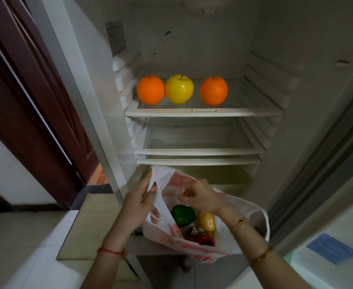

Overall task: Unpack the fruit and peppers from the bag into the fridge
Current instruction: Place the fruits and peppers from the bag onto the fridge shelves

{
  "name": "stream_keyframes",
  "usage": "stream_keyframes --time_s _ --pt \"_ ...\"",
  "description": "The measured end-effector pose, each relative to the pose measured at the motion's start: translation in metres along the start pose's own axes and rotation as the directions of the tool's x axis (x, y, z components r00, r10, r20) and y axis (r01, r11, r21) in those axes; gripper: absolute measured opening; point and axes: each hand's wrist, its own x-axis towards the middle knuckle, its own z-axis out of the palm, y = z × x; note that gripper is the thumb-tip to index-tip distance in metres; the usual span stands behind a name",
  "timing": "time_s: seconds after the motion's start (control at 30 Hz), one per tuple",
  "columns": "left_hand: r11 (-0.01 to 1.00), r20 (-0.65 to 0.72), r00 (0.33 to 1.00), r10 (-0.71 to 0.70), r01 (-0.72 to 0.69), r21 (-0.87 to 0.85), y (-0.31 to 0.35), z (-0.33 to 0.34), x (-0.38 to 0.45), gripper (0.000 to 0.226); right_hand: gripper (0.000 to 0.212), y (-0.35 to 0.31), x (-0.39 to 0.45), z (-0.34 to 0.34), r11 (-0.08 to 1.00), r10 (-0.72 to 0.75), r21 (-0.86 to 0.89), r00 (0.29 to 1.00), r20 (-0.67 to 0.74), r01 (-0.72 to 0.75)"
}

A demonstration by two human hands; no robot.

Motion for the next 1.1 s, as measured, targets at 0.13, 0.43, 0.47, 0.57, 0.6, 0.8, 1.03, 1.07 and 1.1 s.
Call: stream_keyframes --time_s 0.13,0.43,0.47,0.57,0.6,0.8,1.03,1.07,1.1 --pt "1.000 -0.035 0.999 -0.011 0.011 0.006 -0.007 -0.005 -0.010 0.060 0.022 0.033 0.002 0.053 0.966 0.162 -0.221 0.981 0.108 -0.135" --pt "0.998 -0.142 0.990 -0.008 0.017 0.058 -0.022 -0.012 -0.031 0.055 0.058 0.031 0.048 0.113 0.959 0.200 -0.219 0.977 0.070 -0.180" --pt "0.998 -0.149 0.989 -0.008 0.018 0.061 -0.023 -0.011 -0.034 0.055 0.059 0.034 0.055 0.120 0.956 0.221 -0.215 0.973 0.070 -0.202" --pt "0.998 -0.170 0.985 -0.011 0.021 0.052 -0.025 -0.011 -0.038 0.055 0.043 0.048 0.069 0.135 0.940 0.280 -0.238 0.951 0.128 -0.245" --pt "0.998 -0.179 0.984 -0.010 0.021 0.057 -0.028 -0.011 -0.039 0.054 0.037 0.048 0.070 0.136 0.939 0.282 -0.237 0.952 0.120 -0.249" --pt "0.997 -0.174 0.984 -0.026 0.039 0.069 -0.030 -0.013 -0.039 0.053 0.048 0.037 0.074 0.149 0.925 0.235 -0.326 0.969 0.083 -0.196" --pt "0.996 -0.186 0.983 0.007 0.010 0.087 -0.036 -0.013 -0.030 0.053 0.052 0.041 0.073 0.148 0.961 0.226 -0.172 0.973 0.052 -0.214" --pt "0.996 -0.180 0.984 0.012 0.004 0.089 -0.037 -0.012 -0.028 0.052 0.045 0.040 0.072 0.146 0.971 0.229 -0.077 0.972 0.045 -0.225" --pt "0.996 -0.166 0.986 0.017 -0.003 0.086 -0.036 -0.012 -0.026 0.053 0.046 0.040 0.070 0.142 0.976 0.220 0.003 0.975 0.031 -0.220"
